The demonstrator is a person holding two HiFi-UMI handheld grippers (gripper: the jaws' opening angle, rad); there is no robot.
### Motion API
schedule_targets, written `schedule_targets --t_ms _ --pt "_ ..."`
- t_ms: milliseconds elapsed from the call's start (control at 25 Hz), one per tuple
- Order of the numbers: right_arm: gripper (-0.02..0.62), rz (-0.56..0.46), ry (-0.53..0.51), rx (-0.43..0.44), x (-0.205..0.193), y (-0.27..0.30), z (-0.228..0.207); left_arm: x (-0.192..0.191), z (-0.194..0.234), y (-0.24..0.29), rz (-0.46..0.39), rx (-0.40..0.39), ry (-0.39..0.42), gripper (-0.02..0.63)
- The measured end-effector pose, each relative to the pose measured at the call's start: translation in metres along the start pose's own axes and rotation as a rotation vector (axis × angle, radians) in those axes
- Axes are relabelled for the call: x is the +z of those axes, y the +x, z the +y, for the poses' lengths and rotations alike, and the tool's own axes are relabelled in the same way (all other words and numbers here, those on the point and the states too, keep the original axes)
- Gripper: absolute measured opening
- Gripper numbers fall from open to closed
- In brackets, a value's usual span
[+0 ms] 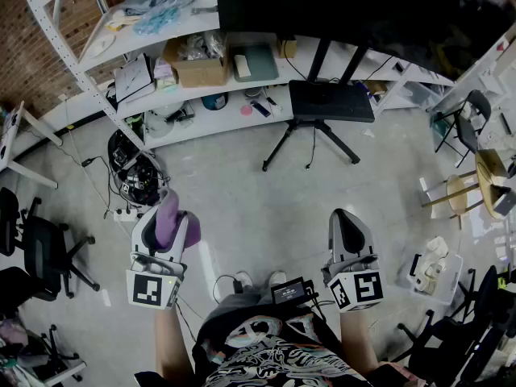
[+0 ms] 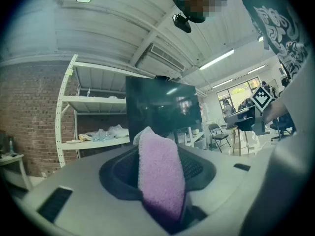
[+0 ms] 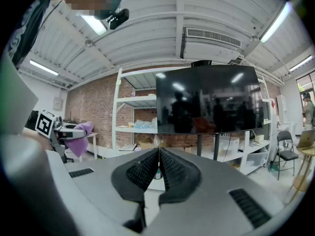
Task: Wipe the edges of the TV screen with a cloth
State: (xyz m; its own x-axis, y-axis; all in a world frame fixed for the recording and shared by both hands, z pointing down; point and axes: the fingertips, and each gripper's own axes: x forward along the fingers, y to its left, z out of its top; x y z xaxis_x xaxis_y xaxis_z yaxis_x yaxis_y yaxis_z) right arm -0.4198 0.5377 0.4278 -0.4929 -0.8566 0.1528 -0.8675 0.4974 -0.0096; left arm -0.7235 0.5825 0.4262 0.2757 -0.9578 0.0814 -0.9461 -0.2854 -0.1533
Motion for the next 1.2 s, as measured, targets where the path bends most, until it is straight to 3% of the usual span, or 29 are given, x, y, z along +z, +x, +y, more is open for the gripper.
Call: schedule_targets --t_ms 480,680,960,1200 --pt "0.029 -0.093 -0.054 0.064 0.023 -0.024 -0.074 0.035 -0.09 0.05 -0.053 0.018 -0.009 0.19" --pt "0.029 -0.109 -0.016 0.062 0.019 -0.035 -0.104 0.044 -0.113 0.074 -0.065 0.011 -0.016 0.19" --pt "0.029 -0.102 0.017 0.043 0.013 -0.025 -0.13 0.052 -0.114 0.108 -0.065 0.003 -0.006 0.19" --pt "0.029 -0.083 0.025 0.045 0.014 0.018 -0.141 0.052 -0.092 0.155 -0.066 0.003 -0.004 0.19"
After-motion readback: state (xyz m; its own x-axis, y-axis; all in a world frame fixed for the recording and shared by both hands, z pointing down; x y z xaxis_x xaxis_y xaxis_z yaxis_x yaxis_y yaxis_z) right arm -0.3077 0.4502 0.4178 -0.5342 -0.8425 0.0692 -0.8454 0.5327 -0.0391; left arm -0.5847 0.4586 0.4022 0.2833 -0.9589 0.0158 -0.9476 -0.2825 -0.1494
